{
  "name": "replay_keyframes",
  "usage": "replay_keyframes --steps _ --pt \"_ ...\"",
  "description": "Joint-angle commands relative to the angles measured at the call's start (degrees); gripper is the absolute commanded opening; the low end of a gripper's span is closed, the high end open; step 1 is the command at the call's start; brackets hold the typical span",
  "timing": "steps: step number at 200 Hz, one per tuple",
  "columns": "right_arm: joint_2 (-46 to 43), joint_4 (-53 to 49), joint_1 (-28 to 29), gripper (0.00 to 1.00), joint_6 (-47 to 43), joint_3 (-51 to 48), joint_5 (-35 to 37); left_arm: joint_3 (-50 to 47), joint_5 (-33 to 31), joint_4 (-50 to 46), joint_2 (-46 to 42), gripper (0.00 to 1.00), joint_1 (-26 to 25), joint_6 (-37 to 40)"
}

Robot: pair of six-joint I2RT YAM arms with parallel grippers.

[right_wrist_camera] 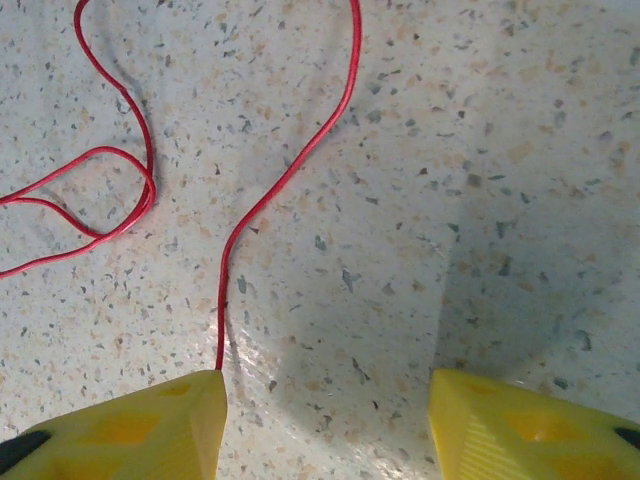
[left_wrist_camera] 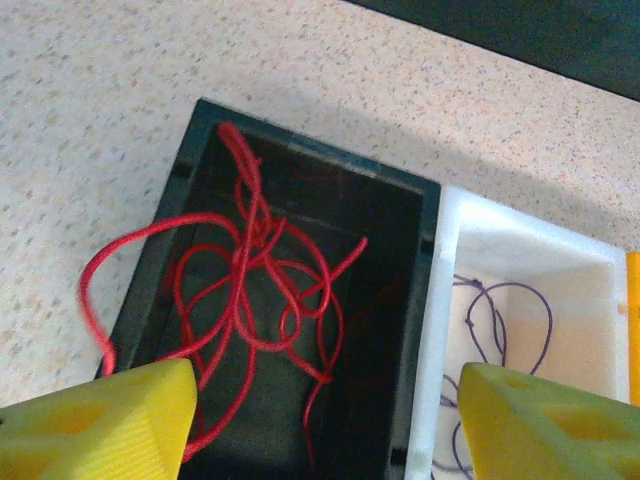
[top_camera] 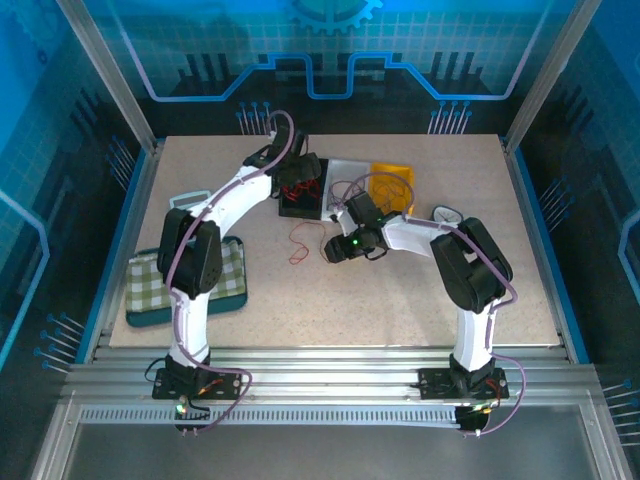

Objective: Untangle the cables

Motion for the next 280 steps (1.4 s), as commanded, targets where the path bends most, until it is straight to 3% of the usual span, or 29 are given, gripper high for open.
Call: replay_keyframes --steps 1,51,73,93,120,157,203,280 --pt "-1.32 0.44 -1.03 0.56 1.71 -1.04 0.81 -4.71 -1.94 2.22 -7.75 0.72 -1.28 0.68" --pt "-5.86 10.93 -3.86 0.57 6.44 -7.45 -2.81 -25.68 4.75 1.51 -18.78 0.72 -3.85 5.2" --pt "-8.88 15.45 -5.7 0.58 9.64 -10.11 -2.87 -30.75 7.59 -2.61 -19.4 0.79 -4.6 7.27" --pt "-10.52 17.34 -6.74 0.58 11.53 -11.56 -0.9 -32.24 8.21 -5.6 -17.35 0.91 -5.47 7.76" --pt "-11.39 18.04 -7.01 0.58 11.73 -12.57 1.07 -31.77 11.16 -4.95 -13.67 0.99 -6.89 8.4" --pt "-11.81 17.42 -7.05 0.58 11.96 -13.21 2.67 -27.62 17.71 -5.23 -7.11 0.99 -7.62 9.25" --pt "-12.91 16.95 -7.03 0.58 11.34 -14.09 3.32 -23.42 17.03 -8.27 -2.18 0.99 -9.32 9.87" --pt "-12.71 16.5 -7.02 0.58 10.8 -13.83 4.22 -10.44 4.64 -24.65 7.78 0.96 -15.02 10.56"
